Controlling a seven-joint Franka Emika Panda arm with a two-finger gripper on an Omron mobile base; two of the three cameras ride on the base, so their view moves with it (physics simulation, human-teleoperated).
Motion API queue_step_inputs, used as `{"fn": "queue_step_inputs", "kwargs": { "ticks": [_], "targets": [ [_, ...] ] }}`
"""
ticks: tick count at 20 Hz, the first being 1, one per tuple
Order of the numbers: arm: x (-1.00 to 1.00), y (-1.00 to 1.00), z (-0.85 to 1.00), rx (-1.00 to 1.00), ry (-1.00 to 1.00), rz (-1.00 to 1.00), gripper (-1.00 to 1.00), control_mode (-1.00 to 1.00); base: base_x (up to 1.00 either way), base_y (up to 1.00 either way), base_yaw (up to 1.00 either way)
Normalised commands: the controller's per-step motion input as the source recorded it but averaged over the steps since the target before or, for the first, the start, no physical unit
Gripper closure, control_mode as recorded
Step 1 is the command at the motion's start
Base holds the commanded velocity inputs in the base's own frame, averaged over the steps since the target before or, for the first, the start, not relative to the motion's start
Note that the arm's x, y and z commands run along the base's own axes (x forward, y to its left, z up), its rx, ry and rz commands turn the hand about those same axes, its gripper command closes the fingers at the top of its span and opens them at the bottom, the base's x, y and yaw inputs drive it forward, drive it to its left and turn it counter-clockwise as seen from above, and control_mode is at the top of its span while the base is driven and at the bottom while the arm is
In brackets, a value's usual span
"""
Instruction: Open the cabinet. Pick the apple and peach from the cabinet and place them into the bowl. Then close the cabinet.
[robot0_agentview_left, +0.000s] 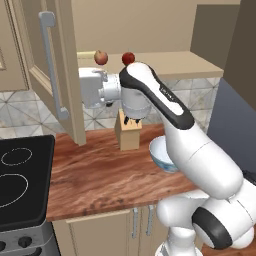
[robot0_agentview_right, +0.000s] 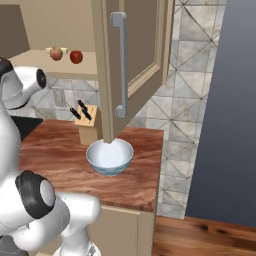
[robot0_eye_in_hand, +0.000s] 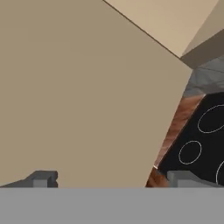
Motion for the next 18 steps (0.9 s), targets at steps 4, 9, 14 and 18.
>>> {"fn": "queue_step_inputs", "kwargs": {
  "ticks": [4,9,14,18],
  "targets": [
    [-0.07,-0.78,0.36,-0.32,-0.14,-0.01,-1.0,-1.0,0.0,0.0,0.0],
    [-0.03,-0.91,0.3,-0.32,-0.17,-0.04,-1.0,-1.0,0.0,0.0,0.0],
    [0.0,-0.91,0.02,-0.27,-0.23,-0.07,-1.0,-1.0,0.0,0.0,0.0],
    [0.09,-0.53,0.0,-0.18,-0.43,-0.01,-1.0,-1.0,0.0,0.0,0.0]
  ]
}}
